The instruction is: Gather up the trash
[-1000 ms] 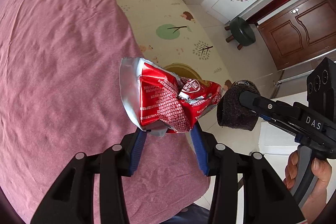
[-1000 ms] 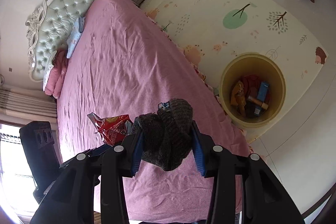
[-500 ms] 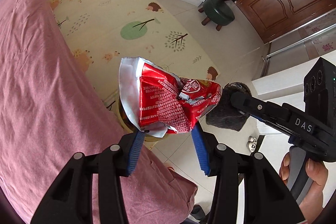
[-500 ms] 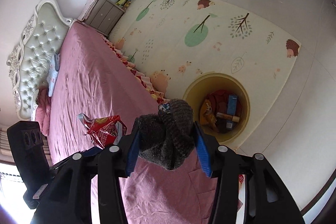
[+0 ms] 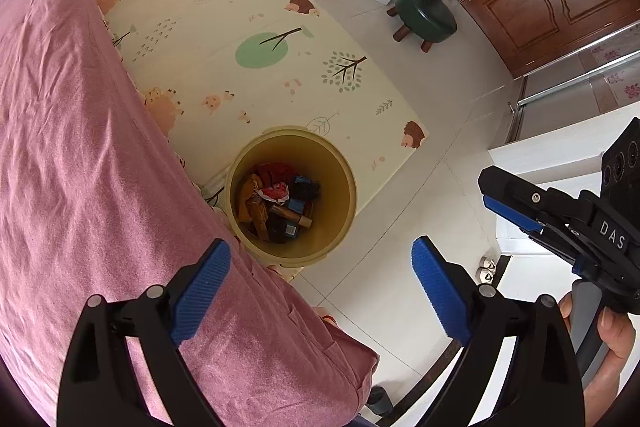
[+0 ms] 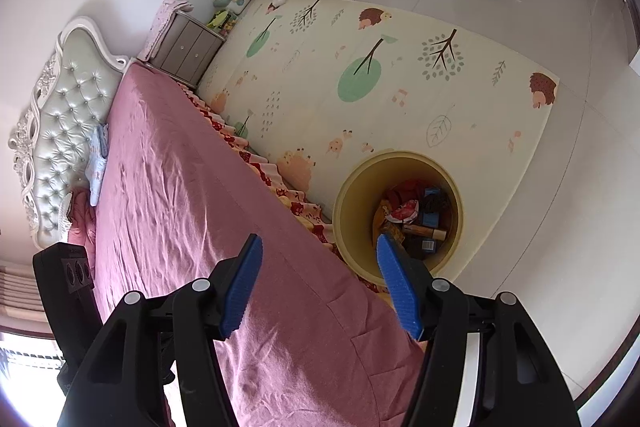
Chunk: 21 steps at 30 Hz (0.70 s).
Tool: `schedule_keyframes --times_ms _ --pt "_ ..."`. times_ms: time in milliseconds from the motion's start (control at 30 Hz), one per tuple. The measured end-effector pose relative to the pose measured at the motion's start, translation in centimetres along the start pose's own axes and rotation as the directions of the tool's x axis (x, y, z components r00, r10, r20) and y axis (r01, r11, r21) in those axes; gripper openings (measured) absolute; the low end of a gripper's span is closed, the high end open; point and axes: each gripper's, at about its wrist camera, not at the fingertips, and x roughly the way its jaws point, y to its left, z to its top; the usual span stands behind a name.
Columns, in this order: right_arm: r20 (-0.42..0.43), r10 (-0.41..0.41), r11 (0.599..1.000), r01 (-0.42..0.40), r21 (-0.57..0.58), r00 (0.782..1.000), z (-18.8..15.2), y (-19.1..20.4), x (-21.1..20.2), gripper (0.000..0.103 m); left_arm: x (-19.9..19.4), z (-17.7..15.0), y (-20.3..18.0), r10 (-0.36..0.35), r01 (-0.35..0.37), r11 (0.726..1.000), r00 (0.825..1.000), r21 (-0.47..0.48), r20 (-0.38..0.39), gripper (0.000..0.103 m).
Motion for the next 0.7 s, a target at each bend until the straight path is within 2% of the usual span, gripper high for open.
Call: schedule_keyframes --times_ms 233,400,533,700 --pt "-0.012 0.019 0.999 -0.019 -0.043 1.0 -1.5 2.4 -0.9 0.059 -3.0 -0.9 0.2 -0.003 0.004 1.0 0.998 -0.01 0.058 0.092" --pt "-0.035 0.017 0.994 -0.02 -0.106 0.999 -2.8 4.9 -1.3 0.059 -5.9 -2.9 1.5 -0.002 0.004 1.0 0.996 -0.023 0.09 0.093" --pt "-0.078 0.024 0.989 -0.035 -0.142 0.997 -4.4 6.9 -1.0 0.059 -8.0 -5.5 4.1 0.028 -0.021 0.997 0.994 -0.07 0.102 0.093" --pt "-0.145 0.042 0.975 -0.072 -0.211 0.989 -7.9 10.8 -0.3 0.059 -11.1 -9.8 7.8 0.075 -0.057 0.99 0.988 -0.131 0.131 0.093"
